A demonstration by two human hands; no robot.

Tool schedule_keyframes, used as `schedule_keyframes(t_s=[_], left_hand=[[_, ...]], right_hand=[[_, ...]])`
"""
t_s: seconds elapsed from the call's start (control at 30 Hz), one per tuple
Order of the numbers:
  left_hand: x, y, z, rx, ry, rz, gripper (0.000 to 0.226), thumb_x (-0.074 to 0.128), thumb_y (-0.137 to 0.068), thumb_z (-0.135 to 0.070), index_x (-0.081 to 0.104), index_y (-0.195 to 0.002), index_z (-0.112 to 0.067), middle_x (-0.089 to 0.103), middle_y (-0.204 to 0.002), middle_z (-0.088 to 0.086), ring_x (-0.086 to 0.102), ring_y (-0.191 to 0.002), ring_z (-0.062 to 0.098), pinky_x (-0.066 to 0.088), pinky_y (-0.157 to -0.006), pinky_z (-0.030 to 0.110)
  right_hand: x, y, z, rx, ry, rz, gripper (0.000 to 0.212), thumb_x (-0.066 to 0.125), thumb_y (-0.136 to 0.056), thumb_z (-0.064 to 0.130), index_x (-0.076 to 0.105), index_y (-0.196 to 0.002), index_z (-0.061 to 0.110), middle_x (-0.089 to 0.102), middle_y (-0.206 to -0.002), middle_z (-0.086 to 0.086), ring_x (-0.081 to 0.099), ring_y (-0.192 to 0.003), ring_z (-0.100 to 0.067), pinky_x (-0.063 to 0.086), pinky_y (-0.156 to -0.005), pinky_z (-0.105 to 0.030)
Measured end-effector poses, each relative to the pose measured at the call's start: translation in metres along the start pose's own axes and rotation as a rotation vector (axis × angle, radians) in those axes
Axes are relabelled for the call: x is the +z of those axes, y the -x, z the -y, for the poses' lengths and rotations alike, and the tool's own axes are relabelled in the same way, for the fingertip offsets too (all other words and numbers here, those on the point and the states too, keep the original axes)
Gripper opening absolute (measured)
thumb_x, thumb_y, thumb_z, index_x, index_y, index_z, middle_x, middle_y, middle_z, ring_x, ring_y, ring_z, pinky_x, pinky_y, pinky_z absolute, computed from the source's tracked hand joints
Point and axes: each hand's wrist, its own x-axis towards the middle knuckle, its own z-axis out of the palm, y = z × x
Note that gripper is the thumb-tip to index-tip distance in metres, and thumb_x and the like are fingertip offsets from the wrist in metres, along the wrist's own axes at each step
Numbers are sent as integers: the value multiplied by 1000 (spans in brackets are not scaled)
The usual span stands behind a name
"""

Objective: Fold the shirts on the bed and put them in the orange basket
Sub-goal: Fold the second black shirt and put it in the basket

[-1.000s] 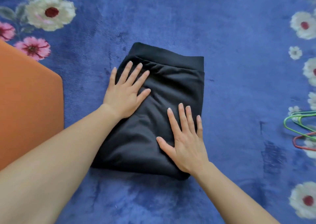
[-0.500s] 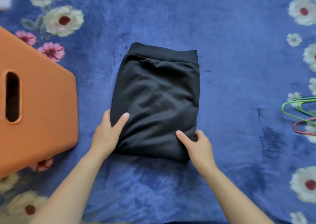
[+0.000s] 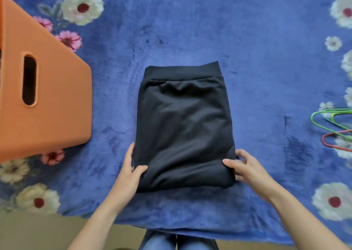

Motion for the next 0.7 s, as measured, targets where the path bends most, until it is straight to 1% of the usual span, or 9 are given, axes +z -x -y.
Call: schedule_keyframes(t_s=[0.07, 0.17, 0.27, 0.33, 0.4, 0.47, 0.53, 0.6, 0.7], left_hand=[[-11, 8, -7, 32, -55, 34, 76, 48, -96, -8, 13, -140, -60, 32, -134, -41, 46, -114, -12, 31, -95, 8], [-27, 7, -27, -38, 165, 179, 60, 46, -93, -3, 50, -129, -51, 62, -125, -15, 56, -100, 9, 42, -87, 20], [-35, 1, -55, -145, 272, 244, 46, 35, -94, -3, 78, -88, -17, 72, -104, 9, 66, -84, 14, 55, -68, 22], [-41, -9, -77, -210, 417, 220, 49, 36, -95, -18, 76, -67, -11, 67, -77, 8, 64, -57, 11, 52, -49, 18], [-49, -22, -95, -269, 614, 217, 54, 43, -90, -38, 75, -62, -5, 66, -62, 8, 62, -44, 14, 49, -40, 18], [-56, -37, -113, -270, 764, 222, 52, 58, -67, -47, 74, -65, 2, 70, -68, 14, 69, -52, 18, 52, -42, 21], [-58, -54, -127, -203, 835, 242, 52, 63, -52, -47, 76, -74, -1, 73, -85, 14, 72, -68, 17, 57, -53, 24], [-52, -68, -139, -129, 718, 191, 32, 71, -58, -38, 74, -79, -13, 70, -83, 6, 67, -64, 11, 54, -59, 21], [-33, -95, -138, 61, -57, -159, 21, 71, -78, -43, 62, -85, -25, 56, -77, -4, 53, -60, 3, 39, -62, 23]], right_hand=[[-7, 5, 6, -40, 7, 46, 54, 61, -89, 11, 44, -130, 40, 74, -98, -9, 70, -87, -22, 56, -75, -32], [-14, 9, 25, -117, -24, 76, 70, 70, -79, 25, 38, -129, 62, 72, -103, -17, 65, -87, -22, 52, -82, -36], [-16, 8, 51, -115, -110, 134, 70, 85, -52, 44, 67, -118, 33, 58, -125, -22, 54, -101, -25, 41, -93, -41], [-17, -2, 74, -78, -129, 129, 44, 74, -62, 36, 74, -101, 18, 67, -115, -17, 62, -97, -22, 47, -83, -34], [-17, -13, 99, -30, -191, 124, 31, 76, -56, 38, 74, -79, 18, 68, -86, -5, 63, -72, -17, 49, -60, -24], [-17, -26, 120, 9, -316, 110, 41, 85, -42, 42, 67, -68, 17, 52, -62, 0, 49, -50, -13, 41, -42, -18], [-16, -37, 139, 34, -445, 64, 28, 66, -70, 34, 64, -69, 6, 58, -56, -4, 57, -45, -13, 45, -40, -17], [-15, -49, 154, 42, -415, -12, 33, 44, -84, 22, 66, -76, -2, 69, -68, -13, 67, -54, -19, 51, -45, -20], [-10, -71, 164, -6, -80, -177, 27, 50, -86, 31, 56, -82, 4, 54, -51, -7, 43, -45, -19, 37, -46, -22]])
